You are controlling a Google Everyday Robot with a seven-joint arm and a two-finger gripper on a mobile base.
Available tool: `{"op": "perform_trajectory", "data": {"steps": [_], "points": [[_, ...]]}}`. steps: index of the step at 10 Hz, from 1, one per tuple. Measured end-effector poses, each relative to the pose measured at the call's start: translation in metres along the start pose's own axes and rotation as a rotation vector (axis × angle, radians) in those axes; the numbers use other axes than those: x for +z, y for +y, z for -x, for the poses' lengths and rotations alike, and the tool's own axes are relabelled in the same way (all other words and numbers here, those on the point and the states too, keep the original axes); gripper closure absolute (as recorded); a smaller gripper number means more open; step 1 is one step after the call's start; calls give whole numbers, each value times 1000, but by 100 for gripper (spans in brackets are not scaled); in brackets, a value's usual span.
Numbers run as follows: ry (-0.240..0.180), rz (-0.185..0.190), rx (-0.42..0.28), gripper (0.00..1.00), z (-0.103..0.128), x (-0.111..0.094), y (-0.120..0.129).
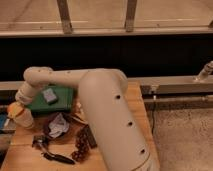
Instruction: Place apple in paper cup
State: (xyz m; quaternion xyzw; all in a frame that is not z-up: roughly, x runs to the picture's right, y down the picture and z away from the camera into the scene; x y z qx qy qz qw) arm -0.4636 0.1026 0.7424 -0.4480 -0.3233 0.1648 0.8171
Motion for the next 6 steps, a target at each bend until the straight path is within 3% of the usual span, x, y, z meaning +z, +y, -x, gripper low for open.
{"op": "perform_trajectory", "data": {"steps": [6], "points": [[0,0,0,96,0,0,0]]}}
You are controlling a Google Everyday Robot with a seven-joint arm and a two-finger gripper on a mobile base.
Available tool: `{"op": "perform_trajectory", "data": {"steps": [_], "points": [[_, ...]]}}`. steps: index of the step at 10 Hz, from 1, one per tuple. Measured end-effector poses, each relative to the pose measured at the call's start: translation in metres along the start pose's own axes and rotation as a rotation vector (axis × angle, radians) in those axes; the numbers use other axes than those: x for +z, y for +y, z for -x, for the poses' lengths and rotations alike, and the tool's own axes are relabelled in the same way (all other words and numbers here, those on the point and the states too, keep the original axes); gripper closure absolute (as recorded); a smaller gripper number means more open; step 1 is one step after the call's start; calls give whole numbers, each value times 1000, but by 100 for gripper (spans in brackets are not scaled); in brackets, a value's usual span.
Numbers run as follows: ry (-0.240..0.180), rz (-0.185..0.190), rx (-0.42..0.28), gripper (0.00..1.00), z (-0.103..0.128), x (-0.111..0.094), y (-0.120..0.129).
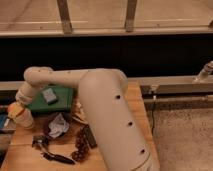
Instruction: Place apple in paper cup
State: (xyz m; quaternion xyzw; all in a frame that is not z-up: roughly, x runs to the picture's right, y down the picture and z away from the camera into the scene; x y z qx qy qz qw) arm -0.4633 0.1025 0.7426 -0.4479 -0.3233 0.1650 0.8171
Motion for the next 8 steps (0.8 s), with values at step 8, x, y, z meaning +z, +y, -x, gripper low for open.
{"op": "perform_trajectory", "data": {"steps": [8], "points": [[0,0,1,86,-1,0,0]]}}
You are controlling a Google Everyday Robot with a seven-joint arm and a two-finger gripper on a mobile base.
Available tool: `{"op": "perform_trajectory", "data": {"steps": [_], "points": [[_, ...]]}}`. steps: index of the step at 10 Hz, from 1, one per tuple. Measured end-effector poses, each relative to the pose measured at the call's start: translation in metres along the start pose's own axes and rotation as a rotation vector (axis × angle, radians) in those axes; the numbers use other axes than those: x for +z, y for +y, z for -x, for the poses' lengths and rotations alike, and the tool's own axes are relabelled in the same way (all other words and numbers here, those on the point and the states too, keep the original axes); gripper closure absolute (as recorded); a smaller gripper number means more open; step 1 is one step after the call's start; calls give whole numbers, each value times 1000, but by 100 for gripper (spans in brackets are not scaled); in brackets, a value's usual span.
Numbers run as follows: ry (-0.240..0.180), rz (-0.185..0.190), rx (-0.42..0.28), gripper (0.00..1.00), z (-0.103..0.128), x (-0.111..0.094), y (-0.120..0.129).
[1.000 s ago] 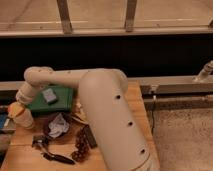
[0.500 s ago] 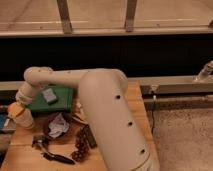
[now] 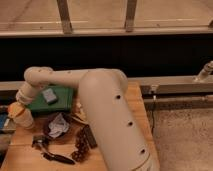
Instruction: Place apple in paper cup
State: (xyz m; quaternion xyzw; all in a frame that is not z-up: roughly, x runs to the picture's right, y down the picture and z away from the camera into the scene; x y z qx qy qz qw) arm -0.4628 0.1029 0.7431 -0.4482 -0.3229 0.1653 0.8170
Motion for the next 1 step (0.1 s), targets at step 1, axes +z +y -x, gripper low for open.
{"op": "perform_trajectory", "data": {"steps": [1], "points": [[0,0,0,74,0,0,0]]}}
